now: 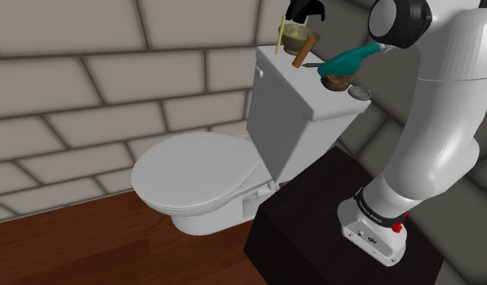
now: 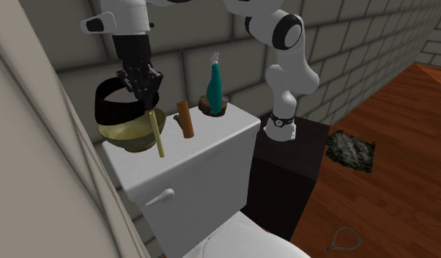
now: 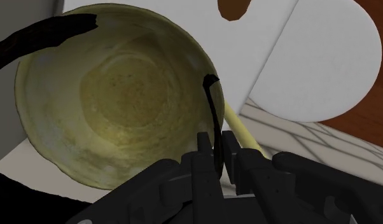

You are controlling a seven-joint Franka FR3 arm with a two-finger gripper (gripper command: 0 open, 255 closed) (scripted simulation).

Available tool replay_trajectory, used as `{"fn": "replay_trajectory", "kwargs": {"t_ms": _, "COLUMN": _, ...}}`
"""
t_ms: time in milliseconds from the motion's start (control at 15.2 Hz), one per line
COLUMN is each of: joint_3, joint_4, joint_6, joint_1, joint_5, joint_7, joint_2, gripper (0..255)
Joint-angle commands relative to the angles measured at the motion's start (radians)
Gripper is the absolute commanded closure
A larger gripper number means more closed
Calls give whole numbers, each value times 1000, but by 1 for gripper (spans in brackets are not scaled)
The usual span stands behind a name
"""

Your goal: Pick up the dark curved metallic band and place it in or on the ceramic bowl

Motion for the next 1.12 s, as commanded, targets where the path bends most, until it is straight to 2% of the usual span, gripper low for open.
{"fn": "replay_trajectory", "kwargs": {"t_ms": 0, "joint_3": -2, "joint_4": -67, "joint_6": 45, "joint_1": 12, "joint_5": -7, "joint_7": -6, "joint_2": -23, "gripper": 255}}
{"fn": "replay_trajectory", "kwargs": {"t_ms": 264, "joint_3": -3, "joint_4": -153, "joint_6": 108, "joint_1": 26, "joint_5": -13, "joint_7": -14, "joint_2": -45, "gripper": 255}}
{"fn": "replay_trajectory", "kwargs": {"t_ms": 792, "joint_3": -3, "joint_4": -153, "joint_6": 108, "joint_1": 26, "joint_5": -13, "joint_7": -14, "joint_2": -45, "gripper": 255}}
{"fn": "replay_trajectory", "kwargs": {"t_ms": 858, "joint_3": -3, "joint_4": -152, "joint_6": 107, "joint_1": 26, "joint_5": -13, "joint_7": -14, "joint_2": -44, "gripper": 0}}
{"fn": "replay_trajectory", "kwargs": {"t_ms": 1056, "joint_3": -3, "joint_4": -151, "joint_6": 107, "joint_1": 26, "joint_5": -13, "joint_7": -14, "joint_2": -44, "gripper": 0}}
